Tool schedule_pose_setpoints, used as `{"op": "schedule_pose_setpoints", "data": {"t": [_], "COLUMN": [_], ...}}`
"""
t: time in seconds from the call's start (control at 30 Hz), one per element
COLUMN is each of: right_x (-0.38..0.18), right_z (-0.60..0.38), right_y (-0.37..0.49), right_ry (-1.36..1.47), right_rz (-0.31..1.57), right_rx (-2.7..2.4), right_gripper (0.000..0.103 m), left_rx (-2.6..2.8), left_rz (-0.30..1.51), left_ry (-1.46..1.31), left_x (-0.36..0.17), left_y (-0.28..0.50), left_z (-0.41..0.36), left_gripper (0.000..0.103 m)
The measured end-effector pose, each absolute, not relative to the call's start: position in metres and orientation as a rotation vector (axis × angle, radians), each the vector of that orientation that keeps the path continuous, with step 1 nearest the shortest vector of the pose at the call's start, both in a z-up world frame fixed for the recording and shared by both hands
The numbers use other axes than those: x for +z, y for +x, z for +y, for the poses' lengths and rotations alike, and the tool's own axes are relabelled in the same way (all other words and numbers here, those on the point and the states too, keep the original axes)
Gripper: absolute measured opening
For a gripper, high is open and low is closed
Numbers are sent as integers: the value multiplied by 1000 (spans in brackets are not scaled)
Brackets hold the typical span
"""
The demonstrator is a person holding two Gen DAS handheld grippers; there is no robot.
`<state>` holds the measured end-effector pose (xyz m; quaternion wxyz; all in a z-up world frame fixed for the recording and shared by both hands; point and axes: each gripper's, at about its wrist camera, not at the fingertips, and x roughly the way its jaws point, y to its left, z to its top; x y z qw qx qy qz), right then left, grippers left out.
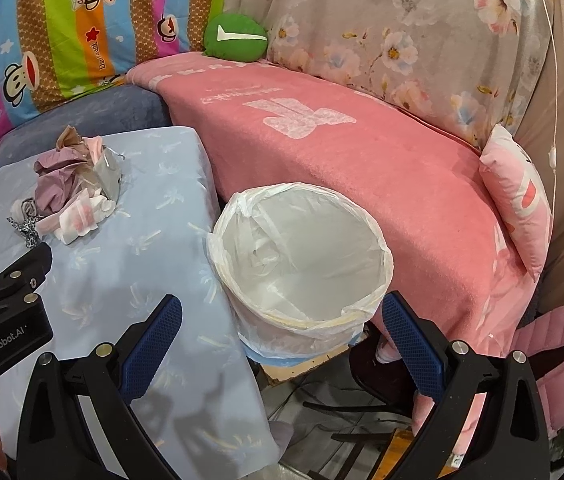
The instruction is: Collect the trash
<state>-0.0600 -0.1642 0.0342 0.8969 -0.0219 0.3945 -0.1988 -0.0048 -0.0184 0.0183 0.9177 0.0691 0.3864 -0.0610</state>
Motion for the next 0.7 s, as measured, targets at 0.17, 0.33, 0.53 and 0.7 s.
{"op": "schedule_pose_setpoints", "data": {"t": [0.17, 0.33, 0.53, 0.7], "right_x": [37, 40, 40, 39], "right_z": [-167, -170, -170, -169], "right_y": [-60, -60, -60, -60], "right_ry": [-42, -40, -39, -40], "right_rz": [810, 807, 806, 807], "right_rx": [-419, -423, -424, -423], "right_gripper": [97, 97, 97, 97], "left_rx": [-134, -138, -146, -146], "left_rz": [791, 786, 785, 788], "left_ry": [140, 141, 141, 140], "left_x": [20, 21, 22, 22], "left_y": [-3, -3, -3, -3], "left_z": [-21, -23, -24, -25], "left_gripper": [96, 96, 96, 96]}}
